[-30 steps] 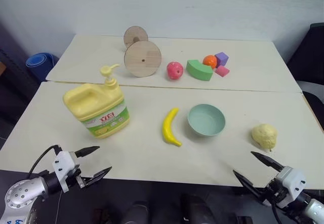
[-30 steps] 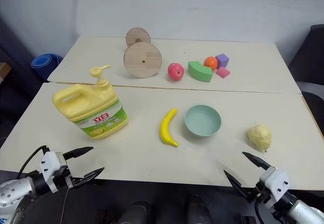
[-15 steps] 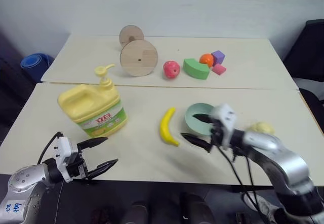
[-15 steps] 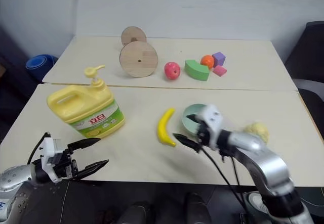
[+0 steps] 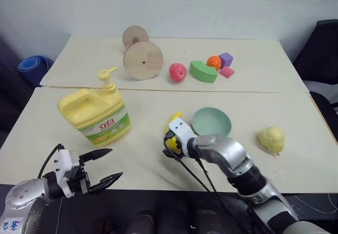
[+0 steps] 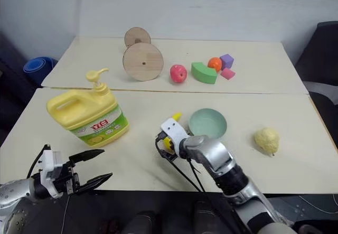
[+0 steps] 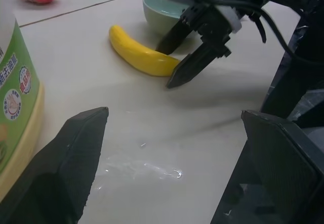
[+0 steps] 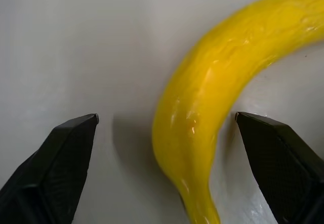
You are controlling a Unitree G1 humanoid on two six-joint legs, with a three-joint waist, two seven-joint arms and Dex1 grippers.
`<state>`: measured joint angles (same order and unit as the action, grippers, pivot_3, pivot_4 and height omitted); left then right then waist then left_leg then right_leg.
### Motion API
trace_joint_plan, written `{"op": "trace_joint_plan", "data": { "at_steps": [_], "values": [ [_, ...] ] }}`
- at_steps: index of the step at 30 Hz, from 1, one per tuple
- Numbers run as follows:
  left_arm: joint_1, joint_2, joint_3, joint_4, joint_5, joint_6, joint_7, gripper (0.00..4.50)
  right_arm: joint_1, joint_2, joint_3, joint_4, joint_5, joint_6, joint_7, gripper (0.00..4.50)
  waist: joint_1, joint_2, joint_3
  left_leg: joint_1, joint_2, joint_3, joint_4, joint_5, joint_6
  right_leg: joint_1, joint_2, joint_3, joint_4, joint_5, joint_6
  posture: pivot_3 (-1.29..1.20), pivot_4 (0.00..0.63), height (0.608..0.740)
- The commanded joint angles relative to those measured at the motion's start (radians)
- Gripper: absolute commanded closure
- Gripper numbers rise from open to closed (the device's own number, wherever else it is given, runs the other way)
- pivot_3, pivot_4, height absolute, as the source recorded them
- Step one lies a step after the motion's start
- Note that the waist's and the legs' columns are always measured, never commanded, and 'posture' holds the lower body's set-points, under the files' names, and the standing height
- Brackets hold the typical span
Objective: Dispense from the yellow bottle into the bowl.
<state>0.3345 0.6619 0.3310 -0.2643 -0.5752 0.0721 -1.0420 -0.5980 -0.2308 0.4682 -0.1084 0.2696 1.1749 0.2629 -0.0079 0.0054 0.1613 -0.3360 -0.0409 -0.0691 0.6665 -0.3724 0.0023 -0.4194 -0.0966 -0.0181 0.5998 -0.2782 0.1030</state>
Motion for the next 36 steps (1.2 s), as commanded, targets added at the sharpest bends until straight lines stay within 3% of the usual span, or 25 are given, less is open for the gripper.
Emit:
{"op": "trace_joint_plan", "data": {
  "at_steps": [1, 3, 9, 11, 15, 19, 23, 25, 29, 36],
  "values": [
    [0.016, -0.006, 0.022, -0.041, 0.001, -0.017, 0.008, 0.01, -0.018, 0.001, 0.010, 0.043, -0.032, -0.029, 0.025, 0.17, -0.001, 0.000, 0.000, 0.000, 0.000, 0.000, 0.000, 0.000, 0.000, 0.000, 0.000, 0.000, 0.000, 0.000, 0.000, 0.00, 0.150, 0.740],
    [0.017, -0.009, 0.024, -0.050, -0.005, -0.013, 0.012, 0.00, -0.030, -0.004, 0.004, 0.043, -0.025, -0.086, 0.083, 0.63, -0.002, -0.001, 0.000, 0.001, 0.000, 0.000, 0.000, 0.001, 0.000, 0.000, 0.000, 0.000, -0.001, 0.000, 0.000, 0.00, 0.150, 0.740],
    [-0.025, -0.013, 0.011, -0.040, -0.010, -0.008, 0.011, 0.00, -0.013, -0.094, -0.007, -0.018, -0.009, -0.195, 0.262, 2.78, -0.002, -0.001, 0.000, 0.000, 0.000, 0.000, 0.000, 0.001, 0.000, -0.001, 0.000, 0.000, 0.001, 0.000, 0.000, 0.00, 0.150, 0.740],
    [-0.048, -0.015, -0.002, -0.037, -0.014, -0.001, 0.005, 0.00, 0.021, -0.128, -0.063, -0.076, 0.040, -0.253, 0.342, 3.40, -0.001, -0.001, 0.000, 0.000, 0.000, 0.000, 0.000, 0.000, 0.000, -0.001, 0.000, 0.000, 0.001, 0.000, 0.000, 0.00, 0.150, 0.740],
    [-0.118, -0.025, -0.030, -0.070, -0.067, 0.070, 0.023, 0.00, 0.140, -0.287, -0.259, -0.286, 0.196, -0.387, 0.573, 3.46, 0.012, 0.000, 0.001, -0.002, 0.000, 0.000, -0.001, 0.000, 0.001, -0.001, 0.000, -0.001, -0.001, 0.000, 0.000, 0.00, 0.150, 0.740],
    [-0.176, -0.028, -0.055, -0.093, -0.108, 0.128, 0.029, 0.00, 0.248, -0.413, -0.469, -0.351, 0.263, -0.401, 0.599, 3.46, 0.010, -0.001, 0.000, 0.000, 0.000, -0.001, 0.000, -0.001, 0.003, 0.006, 0.000, -0.001, -0.009, 0.002, 0.004, 0.00, 0.150, 0.740],
    [-0.262, -0.052, -0.118, -0.094, -0.109, 0.146, 0.022, 0.00, 0.443, -0.610, -0.739, -0.256, 0.178, -0.465, 0.606, 3.46, 0.022, 0.001, 0.001, 0.001, 0.000, -0.001, 0.000, -0.001, 0.003, 0.006, 0.000, -0.001, -0.010, 0.002, 0.004, 0.00, 0.150, 0.740],
    [-0.291, -0.066, -0.143, -0.078, -0.103, 0.144, 0.011, 0.00, 0.530, -0.651, -0.816, -0.163, 0.142, -0.498, 0.593, 3.46, 0.030, 0.001, 0.001, 0.001, -0.001, 0.000, 0.000, -0.001, 0.003, 0.006, 0.000, 0.000, -0.010, 0.002, 0.004, 0.00, 0.150, 0.740],
    [-0.338, -0.084, -0.195, -0.034, -0.064, 0.126, -0.015, 0.00, 0.625, -0.677, -0.792, -0.002, 0.036, -0.661, 0.605, 3.46, 0.026, 0.000, 0.001, 0.002, 0.000, 0.002, 0.001, -0.001, 0.002, 0.006, 0.001, 0.001, -0.010, 0.002, 0.004, 0.00, 0.150, 0.740],
    [-0.387, -0.098, -0.225, 0.016, -0.033, 0.100, -0.027, 0.00, 0.568, -0.619, -0.698, 0.170, 0.003, -0.804, 0.636, 3.46, 0.005, 0.002, 0.002, 0.006, 0.001, 0.004, 0.000, 0.001, 0.001, 0.006, 0.002, 0.004, -0.007, 0.002, 0.004, 0.00, 0.150, 0.740]
  ]
}}
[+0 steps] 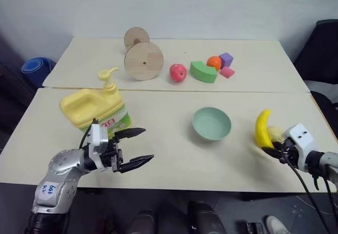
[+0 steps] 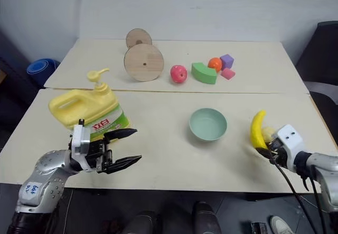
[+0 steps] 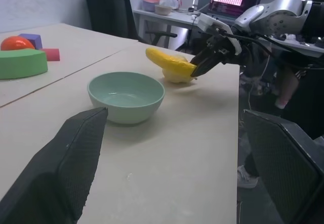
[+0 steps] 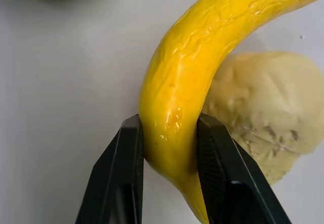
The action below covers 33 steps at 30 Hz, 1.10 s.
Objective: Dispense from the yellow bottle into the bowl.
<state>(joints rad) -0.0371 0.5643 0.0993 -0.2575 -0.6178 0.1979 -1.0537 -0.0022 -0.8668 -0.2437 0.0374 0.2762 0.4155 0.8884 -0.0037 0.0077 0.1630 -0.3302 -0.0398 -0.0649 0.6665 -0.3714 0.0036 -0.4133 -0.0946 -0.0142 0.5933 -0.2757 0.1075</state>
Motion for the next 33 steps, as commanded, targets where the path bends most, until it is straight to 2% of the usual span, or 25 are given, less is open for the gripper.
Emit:
{"op": "trace_joint_plan", "data": {
  "at_steps": [1, 2, 7, 9, 12, 14, 16, 20, 26, 29, 33],
  "values": [
    [-0.021, 0.002, 0.008, 0.022, 0.011, -0.030, -0.020, 0.00, -0.035, 0.023, 0.019, 0.035, -0.006, -0.041, 0.004, 3.46, 0.003, 0.000, 0.000, 0.000, 0.000, 0.000, 0.000, 0.000, 0.000, 0.000, 0.000, 0.000, 0.000, 0.000, 0.000, 0.00, 0.150, 0.740],
    [-0.025, 0.006, 0.012, 0.035, 0.015, -0.036, -0.027, 0.00, -0.037, 0.023, 0.024, 0.041, -0.002, -0.025, 0.008, 3.46, 0.004, 0.000, 0.000, 0.000, 0.000, 0.000, 0.000, 0.000, 0.000, 0.000, 0.000, 0.000, 0.000, 0.000, 0.000, 0.00, 0.150, 0.740],
    [-0.021, 0.026, 0.044, 0.067, 0.021, -0.059, -0.041, 0.00, -0.023, 0.005, 0.019, 0.038, -0.009, -0.054, 0.013, 1.74, 0.013, 0.000, 0.000, -0.002, -0.001, -0.002, 0.001, 0.000, 0.000, 0.000, -0.001, -0.002, -0.002, 0.000, 0.000, 0.00, 0.150, 0.740],
    [-0.004, 0.037, 0.066, 0.067, 0.017, -0.061, -0.047, 0.00, -0.012, 0.001, -0.007, 0.015, -0.025, -0.126, 0.000, 1.07, 0.015, 0.000, 0.000, -0.003, -0.001, -0.002, 0.001, 0.000, 0.000, 0.000, -0.001, -0.002, -0.003, 0.000, 0.000, 0.00, 0.150, 0.740],
    [0.033, 0.056, 0.102, 0.057, -0.002, -0.056, -0.058, 0.00, -0.011, 0.049, -0.069, -0.081, 0.106, -0.249, 0.103, 0.04, 0.014, 0.001, 0.000, -0.003, -0.001, -0.002, 0.000, 0.000, 0.000, 0.000, -0.001, -0.002, -0.003, 0.000, 0.000, 0.00, 0.150, 0.740],
    [0.060, 0.067, 0.123, 0.041, -0.024, -0.028, -0.058, 0.00, -0.010, 0.055, -0.041, -0.198, 0.187, -0.178, 0.144, 0.04, 0.010, 0.001, 0.000, -0.003, 0.000, -0.002, 0.000, 0.000, 0.000, 0.000, -0.001, -0.002, -0.003, 0.000, 0.000, 0.00, 0.150, 0.740],
    [0.082, 0.075, 0.133, 0.026, -0.042, 0.004, -0.054, 0.00, -0.046, 0.095, 0.022, -0.279, 0.222, -0.090, 0.098, 0.04, 0.006, 0.000, 0.000, -0.002, 0.001, -0.002, 0.000, 0.000, 0.000, 0.000, -0.001, -0.002, -0.002, 0.000, 0.000, 0.00, 0.150, 0.740],
    [0.098, 0.064, 0.131, 0.001, -0.026, -0.003, -0.036, 0.00, -0.107, 0.178, 0.189, -0.331, 0.156, 0.008, 0.008, 0.04, 0.005, -0.001, 0.000, -0.002, 0.001, -0.004, 0.001, 0.000, -0.001, 0.000, -0.001, -0.002, -0.002, 0.000, 0.000, 0.00, 0.150, 0.740],
    [0.116, 0.036, 0.121, -0.040, -0.001, -0.020, 0.012, 0.00, -0.222, 0.273, 0.353, -0.172, -0.034, 0.003, -0.138, 0.04, 0.019, -0.001, 0.000, -0.004, -0.002, -0.005, 0.001, 0.000, 0.000, -0.001, -0.003, -0.003, -0.004, 0.000, 0.000, 0.00, 0.150, 0.740],
    [0.136, 0.026, 0.119, -0.058, 0.000, -0.015, 0.030, 0.00, -0.260, 0.307, 0.392, -0.105, -0.084, -0.010, -0.162, 0.04, 0.019, -0.001, 0.000, -0.005, -0.002, -0.005, 0.001, 0.000, 0.000, -0.001, -0.003, -0.004, -0.003, 0.000, 0.000, 0.00, 0.150, 0.740],
    [0.140, 0.022, 0.118, -0.066, 0.001, -0.015, 0.043, 0.00, -0.292, 0.331, 0.421, -0.041, -0.134, -0.049, -0.170, 0.91, 0.017, -0.001, 0.000, -0.005, -0.001, -0.005, 0.001, 0.000, -0.001, -0.001, -0.002, -0.004, -0.003, 0.000, 0.000, 0.00, 0.150, 0.740]
  ]
}}
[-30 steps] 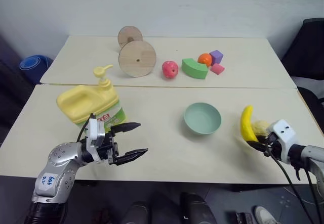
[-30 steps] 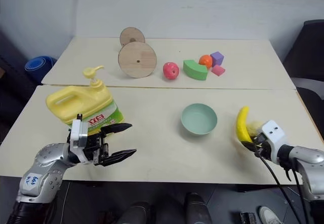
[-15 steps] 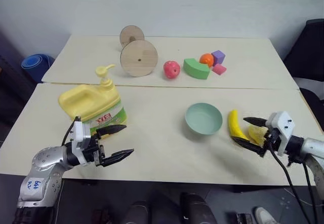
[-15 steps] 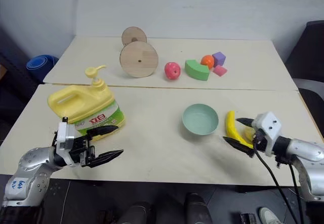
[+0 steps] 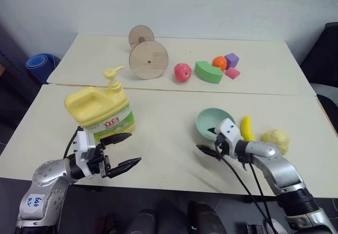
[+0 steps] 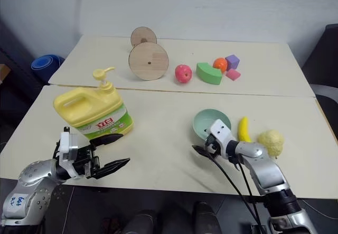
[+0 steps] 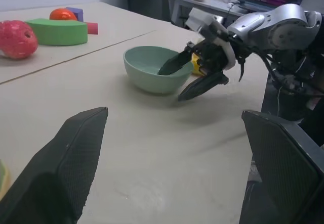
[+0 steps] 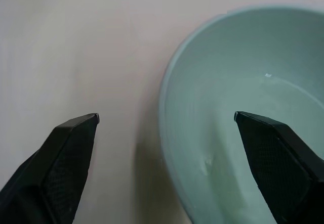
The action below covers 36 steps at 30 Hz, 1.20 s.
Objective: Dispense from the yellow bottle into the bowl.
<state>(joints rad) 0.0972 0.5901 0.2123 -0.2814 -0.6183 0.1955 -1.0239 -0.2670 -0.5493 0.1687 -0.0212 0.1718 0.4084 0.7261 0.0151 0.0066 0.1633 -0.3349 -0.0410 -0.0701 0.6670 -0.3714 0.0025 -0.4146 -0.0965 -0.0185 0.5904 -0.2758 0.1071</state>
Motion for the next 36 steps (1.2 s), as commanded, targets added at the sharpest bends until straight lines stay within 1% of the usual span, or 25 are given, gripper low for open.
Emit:
{"op": "trace_joint_plan", "data": {
  "at_steps": [1, 2, 4, 7, 8, 9, 11, 13, 15, 19, 22, 24, 26, 30, 33, 34, 36],
  "values": [
    [0.006, -0.004, 0.004, -0.045, 0.002, -0.012, 0.018, 0.00, -0.035, 0.020, 0.014, 0.027, -0.036, -0.046, -0.006, 1.24, -0.003, 0.000, 0.000, 0.000, 0.000, 0.000, 0.001, 0.000, 0.000, 0.001, 0.000, 0.000, 0.000, 0.000, 0.000, 0.00, 0.150, 0.740],
    [0.006, -0.006, 0.003, -0.053, 0.003, -0.011, 0.026, 0.00, -0.044, 0.029, 0.015, 0.030, -0.037, -0.038, -0.010, 1.49, -0.005, 0.000, 0.000, 0.000, 0.000, 0.000, 0.001, 0.000, 0.000, 0.001, 0.000, 0.000, 0.001, 0.000, 0.000, 0.00, 0.150, 0.740],
    [0.007, -0.006, 0.004, -0.068, 0.000, -0.005, 0.041, 0.00, -0.055, 0.039, 0.016, 0.028, -0.037, -0.038, -0.007, 2.14, -0.011, 0.000, 0.000, 0.000, 0.000, 0.000, 0.001, 0.000, 0.000, 0.000, 0.000, 0.000, 0.001, 0.000, 0.000, 0.00, 0.150, 0.740],
    [0.011, -0.004, 0.020, -0.097, -0.017, 0.014, 0.072, 0.00, -0.064, 0.036, 0.025, 0.031, -0.068, -0.063, -0.010, 3.23, -0.016, 0.000, 0.000, 0.000, 0.000, 0.000, 0.000, 0.000, 0.000, 0.000, 0.000, 0.000, 0.001, 0.000, 0.000, 0.00, 0.150, 0.740],
    [0.012, -0.001, 0.024, -0.102, -0.021, 0.020, 0.078, 0.00, -0.069, 0.036, 0.026, 0.035, -0.076, -0.067, -0.011, 3.53, -0.016, 0.000, 0.000, 0.000, 0.000, 0.000, 0.000, 0.000, 0.000, 0.000, 0.000, 0.000, 0.001, 0.000, 0.000, 0.00, 0.150, 0.740],
    [0.013, -0.001, 0.029, -0.107, -0.021, 0.022, 0.087, 0.00, -0.077, 0.036, 0.028, 0.042, -0.086, -0.083, -0.009, 3.96, -0.016, 0.000, 0.000, 0.000, 0.000, 0.000, 0.000, 0.000, 0.000, 0.000, 0.000, 0.000, 0.001, 0.000, 0.000, 0.00, 0.150, 0.740],
    [0.014, -0.002, 0.039, -0.112, -0.020, 0.024, 0.105, 0.00, -0.095, 0.036, 0.033, 0.059, -0.101, -0.099, -0.001, 4.48, -0.019, -0.001, 0.000, 0.001, 0.000, 0.001, 0.000, 0.000, 0.000, 0.000, 0.000, 0.001, 0.001, 0.000, 0.000, 0.00, 0.150, 0.740],
    [0.013, -0.007, 0.051, -0.118, -0.026, 0.026, 0.126, 0.00, -0.118, 0.037, 0.037, 0.078, -0.113, -0.126, 0.011, 4.48, -0.018, -0.001, 0.000, 0.001, 0.001, 0.000, 0.000, 0.000, 0.000, 0.000, 0.001, 0.000, 0.001, 0.000, 0.000, 0.00, 0.150, 0.740],
    [0.017, -0.011, 0.077, -0.139, -0.061, 0.041, 0.150, 0.00, -0.146, 0.033, 0.043, 0.093, -0.119, -0.158, 0.040, 4.48, -0.020, -0.001, 0.000, 0.001, 0.001, 0.000, 0.000, 0.000, 0.000, 0.000, 0.001, 0.000, 0.001, 0.000, 0.000, 0.00, 0.150, 0.740],
    [0.026, 0.006, 0.176, -0.256, -0.260, 0.150, 0.233, 0.00, -0.244, 0.025, 0.057, 0.063, -0.090, -0.164, 0.154, 4.48, -0.021, 0.000, 0.001, 0.000, 0.001, 0.001, 0.000, 0.000, 0.000, -0.001, 0.001, 0.001, 0.001, 0.000, 0.000, 0.00, 0.150, 0.740],
    [-0.004, 0.035, 0.268, -0.318, -0.406, 0.206, 0.327, 0.59, -0.368, 0.032, 0.069, 0.060, -0.073, -0.123, 0.229, 4.50, -0.021, -0.001, 0.002, 0.000, 0.001, 0.001, 0.000, 0.000, -0.001, -0.001, 0.001, 0.001, 0.002, 0.000, 0.000, 0.00, 0.150, 0.740],
    [-0.072, 0.060, 0.325, -0.317, -0.473, 0.222, 0.406, 1.21, -0.472, 0.042, 0.092, 0.086, -0.078, -0.099, 0.277, 4.50, -0.019, -0.001, 0.002, 0.000, 0.001, 0.000, 0.000, 0.001, -0.001, -0.001, 0.001, 0.001, 0.002, 0.000, 0.000, 0.00, 0.150, 0.740],
    [-0.144, 0.088, 0.354, -0.288, -0.498, 0.234, 0.462, 1.86, -0.559, 0.056, 0.117, 0.122, -0.089, -0.079, 0.313, 4.50, -0.018, -0.001, 0.002, 0.000, 0.001, 0.000, 0.001, 0.001, -0.002, -0.002, 0.001, 0.000, 0.002, 0.000, 0.000, 0.00, 0.150, 0.740],
    [-0.296, 0.165, 0.347, -0.166, -0.445, 0.264, 0.499, 3.13, -0.732, 0.112, 0.176, 0.229, -0.119, -0.058, 0.370, 4.50, -0.019, -0.002, 0.002, 0.000, 0.000, -0.001, 0.000, 0.001, -0.002, -0.001, 0.001, -0.001, 0.003, 0.000, 0.000, 0.00, 0.150, 0.740],
    [-0.395, 0.241, 0.264, -0.049, -0.334, 0.301, 0.497, 4.08, -0.868, 0.190, 0.205, 0.356, -0.145, -0.075, 0.377, 4.50, -0.027, -0.002, 0.002, -0.001, 0.000, -0.001, -0.001, 0.001, -0.002, -0.002, 0.003, -0.002, 0.005, 0.000, 0.000, 0.00, 0.150, 0.740],
    [-0.437, 0.252, 0.237, -0.008, -0.300, 0.312, 0.514, 4.42, -0.915, 0.222, 0.209, 0.406, -0.154, -0.083, 0.372, 4.50, -0.031, -0.002, 0.002, -0.001, 0.000, -0.001, -0.001, 0.001, -0.003, -0.003, 0.003, -0.002, 0.006, 0.000, 0.000, 0.00, 0.150, 0.740],
    [-0.501, 0.247, 0.219, 0.051, -0.287, 0.330, 0.533, 4.47, -0.984, 0.267, 0.214, 0.485, -0.169, -0.100, 0.368, 4.50, -0.039, -0.002, 0.002, -0.003, -0.001, -0.001, -0.001, 0.002, -0.003, -0.005, 0.004, -0.004, 0.007, 0.000, 0.000, 0.00, 0.150, 0.740]
  ]
}}
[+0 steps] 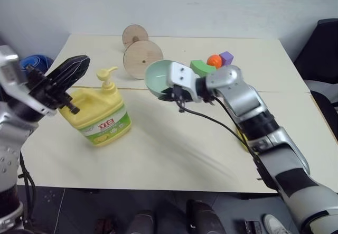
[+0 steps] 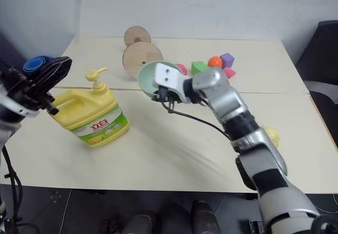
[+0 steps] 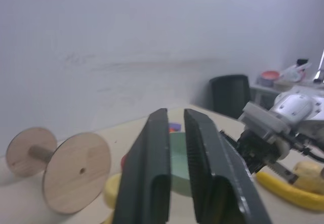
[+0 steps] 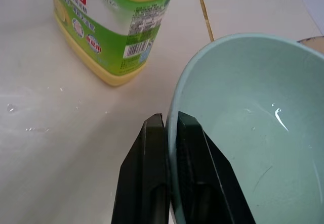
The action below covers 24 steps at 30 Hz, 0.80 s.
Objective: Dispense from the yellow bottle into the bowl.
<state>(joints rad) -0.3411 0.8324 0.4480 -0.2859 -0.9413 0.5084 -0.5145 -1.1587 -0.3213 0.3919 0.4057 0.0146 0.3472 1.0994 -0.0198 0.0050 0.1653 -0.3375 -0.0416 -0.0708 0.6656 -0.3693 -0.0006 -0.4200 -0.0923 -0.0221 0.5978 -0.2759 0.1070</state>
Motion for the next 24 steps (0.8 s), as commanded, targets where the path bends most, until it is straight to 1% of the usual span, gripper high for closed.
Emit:
{"op": "trace_joint_plan", "data": {
  "at_steps": [1, 4, 6, 12, 24],
  "values": [
    [-0.083, 0.002, -0.018, 0.074, 0.031, 0.023, 0.010, 4.47, -0.123, 0.061, -0.010, 0.097, -0.018, -0.047, -0.008, 4.50, -0.009, -0.001, 0.000, 0.000, 0.000, 0.000, 0.000, 0.000, 0.000, -0.001, 0.000, 0.000, 0.002, 0.000, 0.000, 0.00, 0.150, 0.740],
    [-0.108, 0.011, -0.035, 0.104, 0.034, 0.053, -0.039, 4.47, -0.207, 0.119, -0.020, 0.206, -0.029, -0.079, -0.016, 4.50, -0.019, -0.002, -0.001, -0.001, -0.001, 0.000, 0.000, 0.000, 0.000, -0.006, -0.003, 0.000, 0.009, 0.000, 0.000, 0.00, 0.150, 0.740],
    [-0.124, 0.009, -0.044, 0.128, 0.044, 0.069, -0.053, 4.47, -0.245, 0.148, -0.024, 0.268, -0.034, -0.104, -0.017, 4.50, -0.026, -0.002, -0.001, -0.001, -0.002, -0.001, -0.002, 0.000, 0.000, -0.008, -0.003, -0.001, 0.009, 0.000, 0.000, 0.00, 0.150, 0.740],
    [-0.176, 0.005, -0.079, 0.175, 0.062, 0.138, -0.062, 4.47, -0.305, 0.199, -0.031, 0.400, -0.049, -0.164, -0.003, 4.50, -0.036, -0.003, 0.000, -0.001, -0.002, -0.001, 0.000, 0.000, -0.001, -0.008, -0.004, 0.000, 0.010, 0.000, 0.000, 0.00, 0.150, 0.740],
    [-0.209, 0.004, -0.110, 0.213, 0.153, 0.211, -0.031, 4.47, -0.405, 0.304, -0.041, 0.542, -0.055, -0.218, 0.016, 4.50, -0.041, -0.003, 0.000, 0.000, -0.002, -0.001, 0.000, 0.000, -0.002, -0.009, -0.004, 0.001, 0.013, 0.000, 0.000, 0.00, 0.150, 0.740]
  ]
}}
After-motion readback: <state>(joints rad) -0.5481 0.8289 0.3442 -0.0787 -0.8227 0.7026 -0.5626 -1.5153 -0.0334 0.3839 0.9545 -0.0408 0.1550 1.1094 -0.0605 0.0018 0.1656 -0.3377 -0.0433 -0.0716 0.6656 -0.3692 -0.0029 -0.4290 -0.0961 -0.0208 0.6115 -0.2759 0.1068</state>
